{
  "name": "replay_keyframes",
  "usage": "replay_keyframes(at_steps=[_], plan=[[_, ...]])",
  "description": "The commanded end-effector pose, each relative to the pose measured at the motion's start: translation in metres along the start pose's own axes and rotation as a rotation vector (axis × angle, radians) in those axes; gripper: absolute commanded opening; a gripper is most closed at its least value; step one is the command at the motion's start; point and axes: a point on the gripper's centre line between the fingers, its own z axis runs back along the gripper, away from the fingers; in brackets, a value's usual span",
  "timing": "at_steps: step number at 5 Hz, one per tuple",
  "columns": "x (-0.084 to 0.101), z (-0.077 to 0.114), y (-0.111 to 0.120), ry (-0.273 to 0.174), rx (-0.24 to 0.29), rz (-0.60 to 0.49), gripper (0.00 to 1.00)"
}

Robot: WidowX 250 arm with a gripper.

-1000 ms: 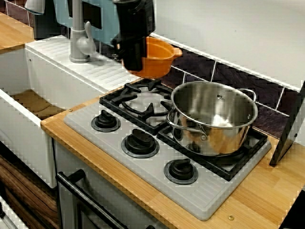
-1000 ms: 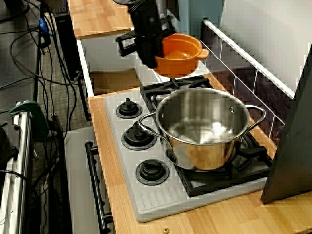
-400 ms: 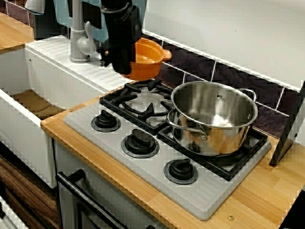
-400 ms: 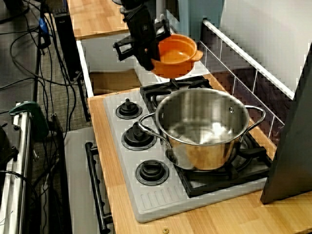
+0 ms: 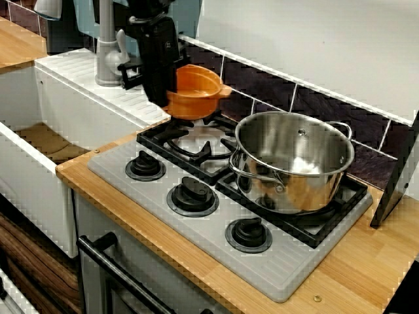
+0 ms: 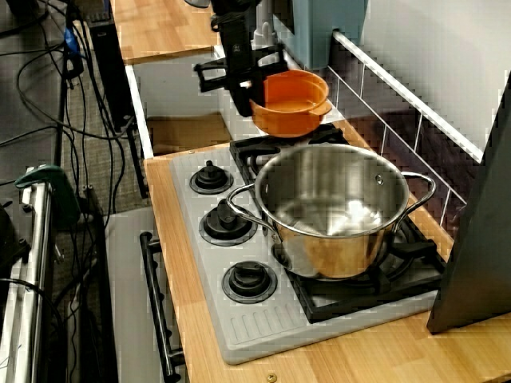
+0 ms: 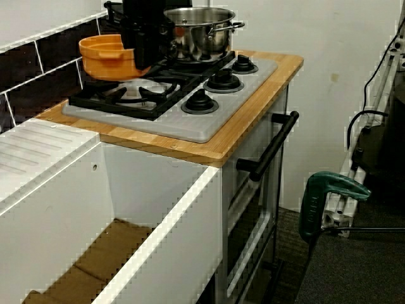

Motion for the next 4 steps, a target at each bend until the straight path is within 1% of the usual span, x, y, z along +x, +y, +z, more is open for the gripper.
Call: replay_keyframes(at_steps=[1,2,3,4], plan=[[-0.023,0.011,0.020,-0.120,-0.001,-0.136,0.00],[-0.012,0.014,0.013,-0.127,0.002,-0.166,0.00],[0.002,0.017,0.003,-0.125,0.007,-0.197,0.00],[0.009,0.016,0.000,-0.109,0.021,-0.204,0.00]])
